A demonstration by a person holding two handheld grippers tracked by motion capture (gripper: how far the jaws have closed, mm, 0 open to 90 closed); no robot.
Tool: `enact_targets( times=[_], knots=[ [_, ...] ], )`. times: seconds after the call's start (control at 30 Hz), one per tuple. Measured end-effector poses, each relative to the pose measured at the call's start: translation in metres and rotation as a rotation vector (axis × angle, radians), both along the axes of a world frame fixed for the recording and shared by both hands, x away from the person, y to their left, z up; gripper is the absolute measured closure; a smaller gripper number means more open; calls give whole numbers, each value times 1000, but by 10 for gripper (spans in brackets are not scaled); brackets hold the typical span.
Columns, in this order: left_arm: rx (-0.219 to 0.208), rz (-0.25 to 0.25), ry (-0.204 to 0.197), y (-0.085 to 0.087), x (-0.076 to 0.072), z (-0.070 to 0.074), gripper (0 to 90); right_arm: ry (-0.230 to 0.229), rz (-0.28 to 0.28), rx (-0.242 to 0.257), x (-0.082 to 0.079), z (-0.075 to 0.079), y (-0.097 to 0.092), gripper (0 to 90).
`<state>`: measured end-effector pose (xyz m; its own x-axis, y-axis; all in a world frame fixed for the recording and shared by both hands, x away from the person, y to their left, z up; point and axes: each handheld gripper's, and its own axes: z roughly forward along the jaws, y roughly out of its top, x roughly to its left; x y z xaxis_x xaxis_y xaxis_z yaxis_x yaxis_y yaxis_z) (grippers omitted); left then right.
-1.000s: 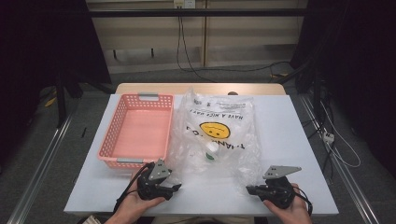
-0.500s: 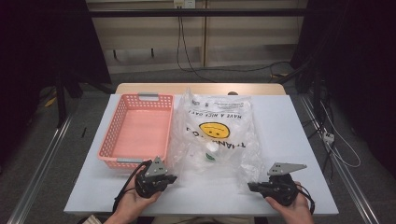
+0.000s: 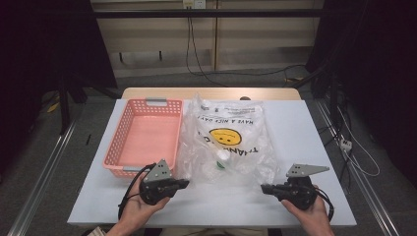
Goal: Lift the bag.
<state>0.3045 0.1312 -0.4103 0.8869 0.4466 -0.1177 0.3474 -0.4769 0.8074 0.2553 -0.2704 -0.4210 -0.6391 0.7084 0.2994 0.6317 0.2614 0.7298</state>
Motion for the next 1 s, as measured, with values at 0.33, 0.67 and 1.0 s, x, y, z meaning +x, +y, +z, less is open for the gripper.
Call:
enact_targets(
  times=[0.33, 0.67, 1.0],
  knots=[
    [-59, 17, -57, 3, 12, 31, 900, -68, -10, 57, 22, 28, -3, 900],
    [-130, 74, -115, 13, 30, 66, 900, -135, -12, 81, 44, 57, -2, 900],
    [-167, 105, -149, 20, 45, 84, 900, -194, -34, 129, 65, 78, -3, 900]
  ],
)
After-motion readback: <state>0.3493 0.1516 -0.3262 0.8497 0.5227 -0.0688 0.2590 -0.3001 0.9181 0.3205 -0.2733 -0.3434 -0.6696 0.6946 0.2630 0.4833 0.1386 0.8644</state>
